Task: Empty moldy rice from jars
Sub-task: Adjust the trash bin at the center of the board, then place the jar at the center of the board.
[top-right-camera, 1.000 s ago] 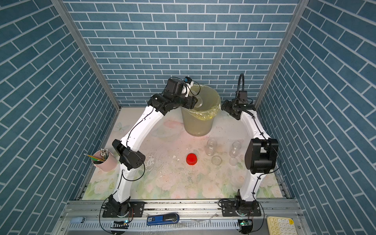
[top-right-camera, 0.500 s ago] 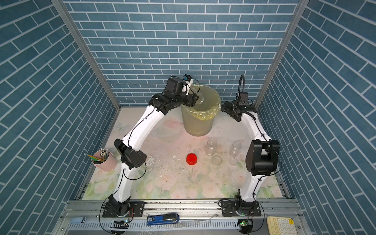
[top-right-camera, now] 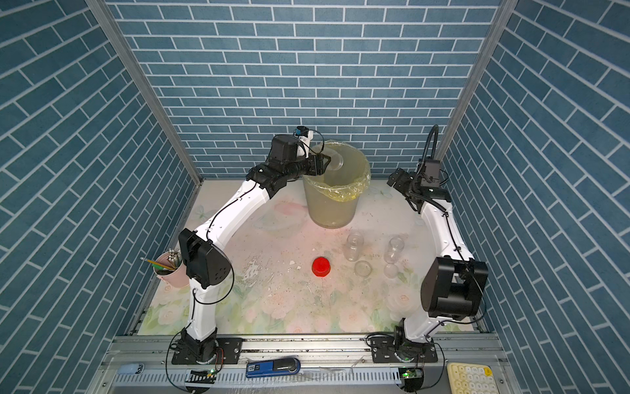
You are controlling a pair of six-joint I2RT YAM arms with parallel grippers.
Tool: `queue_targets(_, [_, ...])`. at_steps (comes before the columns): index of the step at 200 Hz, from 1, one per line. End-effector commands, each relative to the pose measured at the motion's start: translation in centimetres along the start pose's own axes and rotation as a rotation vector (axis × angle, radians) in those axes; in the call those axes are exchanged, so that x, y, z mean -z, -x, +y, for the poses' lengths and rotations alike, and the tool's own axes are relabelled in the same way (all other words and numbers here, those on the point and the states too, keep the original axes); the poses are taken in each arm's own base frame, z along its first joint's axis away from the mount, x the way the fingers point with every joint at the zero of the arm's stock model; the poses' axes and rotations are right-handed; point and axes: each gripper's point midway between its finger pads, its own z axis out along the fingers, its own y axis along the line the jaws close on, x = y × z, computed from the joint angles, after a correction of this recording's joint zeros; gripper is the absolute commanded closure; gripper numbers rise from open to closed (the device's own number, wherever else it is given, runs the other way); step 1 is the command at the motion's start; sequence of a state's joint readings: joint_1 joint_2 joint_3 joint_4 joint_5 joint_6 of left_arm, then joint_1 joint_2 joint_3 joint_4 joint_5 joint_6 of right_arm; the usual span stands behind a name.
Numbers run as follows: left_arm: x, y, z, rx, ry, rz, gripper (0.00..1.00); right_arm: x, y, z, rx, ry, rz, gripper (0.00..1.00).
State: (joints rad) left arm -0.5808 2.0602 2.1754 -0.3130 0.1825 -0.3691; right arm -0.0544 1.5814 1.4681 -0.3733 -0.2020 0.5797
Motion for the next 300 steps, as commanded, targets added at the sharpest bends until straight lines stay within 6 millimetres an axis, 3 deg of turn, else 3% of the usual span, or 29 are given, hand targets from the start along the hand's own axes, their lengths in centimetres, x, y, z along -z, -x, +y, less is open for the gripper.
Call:
queue_targets(1, [3.4,5.2,-2.4,0.033,-0.097,-0.192,0.79,3.2,1.4,2.5,-0.003,0.112,-0.064,0.05])
queue_targets(33, [5.7,6.1,-2.1,0.055,-0.092,-0.262,0.79,6.6,0.7,6.1,-0.048,0.311,-0.032,0.06])
queue_targets(63, [7.6,6.0,-2.2,0.113,-0.13,-0.334,0.78,10.2,-0.5,10.5,-0.234,0.597,0.023,0.07])
queue_targets(87, [8.4,5.2,-2.3,0.181,-0.18,-0.368,0.78,12.2,-2.9,14.4,-0.33,0.763,0.084,0.07])
queue_targets(118, [8.9,3.9,-3.4,0.19,-0.224,-0.389,0.78,14.0,-6.3,18.7,-0.385,0.856,0.13,0.04])
queue_targets(136, [9.2,3.4,-4.4,0.172,-0.251,-0.386,0.78,14.5,-7.5,20.1,-0.407,0.875,0.138,0.04])
queue_targets(162, [10.1,3.0,-5.1,0.179,-0.269,-0.403,0.78,14.9,-7.7,21.8,-0.426,0.911,0.151,0.03])
queue_targets(231, [12.2,2.3,-6.0,0.176,-0.311,-0.447,0.77,12.8,-9.1,25.6,-0.463,0.954,0.246,0.02])
queue_targets(272, [11.8,1.4,-6.6,0.186,-0.341,-0.425,0.77,12.4,-8.7,27.4,-0.511,1.035,0.236,0.01])
queue_targets(300, [12.0,1.1,-6.8,0.184,-0.354,-0.421,0.77,13.2,-8.0,28.8,-0.542,1.131,0.238,0.01])
